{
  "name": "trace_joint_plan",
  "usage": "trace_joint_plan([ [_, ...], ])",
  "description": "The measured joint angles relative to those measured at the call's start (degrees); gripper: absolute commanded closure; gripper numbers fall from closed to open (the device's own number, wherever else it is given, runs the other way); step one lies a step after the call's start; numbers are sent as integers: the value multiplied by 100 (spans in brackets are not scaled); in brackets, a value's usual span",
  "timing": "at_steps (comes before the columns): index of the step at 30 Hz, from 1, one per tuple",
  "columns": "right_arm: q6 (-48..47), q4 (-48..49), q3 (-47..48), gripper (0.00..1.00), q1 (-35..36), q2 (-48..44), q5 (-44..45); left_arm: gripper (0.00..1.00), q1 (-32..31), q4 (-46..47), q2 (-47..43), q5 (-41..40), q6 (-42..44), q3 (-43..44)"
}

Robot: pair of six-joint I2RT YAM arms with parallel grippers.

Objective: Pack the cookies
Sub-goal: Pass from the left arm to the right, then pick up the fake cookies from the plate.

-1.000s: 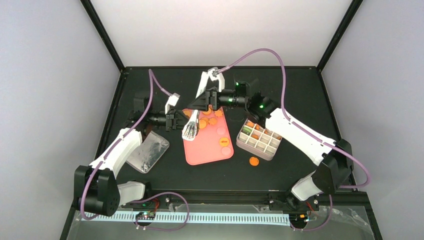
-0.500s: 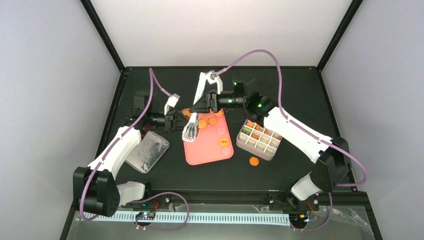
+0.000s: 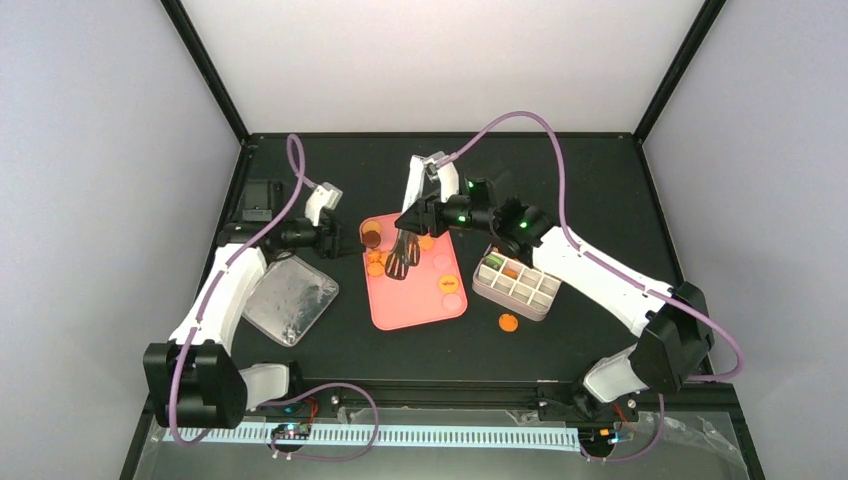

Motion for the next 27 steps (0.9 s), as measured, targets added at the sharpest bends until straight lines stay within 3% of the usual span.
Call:
trace_joint_plan([
  [6,-507,33,-66,50,293,72,970,32,973,-332,0,-905,295,24],
  [14,-876,234,46,49,597,892,2260,32,2070,-901,-98,-1126,841,28],
  [27,-1117,592,-452,48,780,1056,4190,31,2468,-1329,-162,-839,1325,-111],
])
